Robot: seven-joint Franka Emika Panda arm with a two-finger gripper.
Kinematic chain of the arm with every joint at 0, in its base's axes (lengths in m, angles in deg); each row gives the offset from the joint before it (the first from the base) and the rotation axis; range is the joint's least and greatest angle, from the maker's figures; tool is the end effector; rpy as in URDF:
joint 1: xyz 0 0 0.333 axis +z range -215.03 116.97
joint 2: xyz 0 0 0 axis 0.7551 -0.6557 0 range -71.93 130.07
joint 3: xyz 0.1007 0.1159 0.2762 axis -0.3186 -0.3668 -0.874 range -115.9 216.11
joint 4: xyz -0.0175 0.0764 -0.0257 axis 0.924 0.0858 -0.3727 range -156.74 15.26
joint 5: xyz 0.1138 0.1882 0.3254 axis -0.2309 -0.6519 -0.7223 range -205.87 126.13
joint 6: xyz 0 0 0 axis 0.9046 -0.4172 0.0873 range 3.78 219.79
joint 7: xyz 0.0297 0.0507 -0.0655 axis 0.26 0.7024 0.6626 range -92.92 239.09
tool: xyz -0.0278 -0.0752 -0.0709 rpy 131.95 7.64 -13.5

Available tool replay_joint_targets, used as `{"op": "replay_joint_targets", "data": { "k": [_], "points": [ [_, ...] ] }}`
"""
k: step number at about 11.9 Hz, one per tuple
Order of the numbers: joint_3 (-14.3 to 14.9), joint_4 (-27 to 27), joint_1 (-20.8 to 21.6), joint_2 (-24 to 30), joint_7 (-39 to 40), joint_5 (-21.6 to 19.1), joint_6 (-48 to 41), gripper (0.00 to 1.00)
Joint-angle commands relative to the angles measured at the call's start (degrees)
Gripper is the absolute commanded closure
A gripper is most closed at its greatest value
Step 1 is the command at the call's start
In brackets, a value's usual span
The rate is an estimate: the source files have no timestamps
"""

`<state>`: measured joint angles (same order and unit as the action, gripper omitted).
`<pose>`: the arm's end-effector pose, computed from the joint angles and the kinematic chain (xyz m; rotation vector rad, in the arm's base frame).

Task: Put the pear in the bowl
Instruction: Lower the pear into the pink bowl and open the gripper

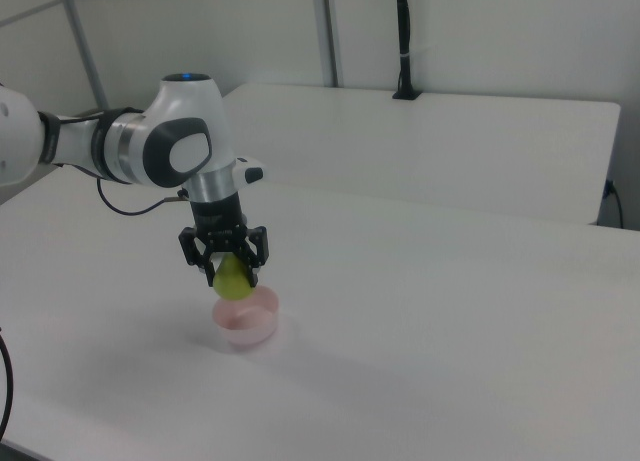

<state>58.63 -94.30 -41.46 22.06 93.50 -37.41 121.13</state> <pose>0.5727 -0.0102 0.3998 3.0472 0.5552 -0.1266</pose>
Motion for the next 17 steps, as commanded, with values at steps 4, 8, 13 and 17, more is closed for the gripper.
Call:
{"op": "replay_joint_targets", "data": {
  "k": [4, 8, 13, 17],
  "points": [
    [1.0, -2.3, 1.0, -3.7, 0.5, 1.6, 6.4, 0.77],
    [1.0, -3.0, 0.8, -4.3, 0.2, 2.5, 8.0, 0.77],
    [1.0, -2.8, -0.6, -5.0, -0.1, 2.5, 7.8, 0.29],
    [1.0, -2.2, -1.9, -4.0, -0.3, 2.4, 4.3, 0.00]
  ]
}}
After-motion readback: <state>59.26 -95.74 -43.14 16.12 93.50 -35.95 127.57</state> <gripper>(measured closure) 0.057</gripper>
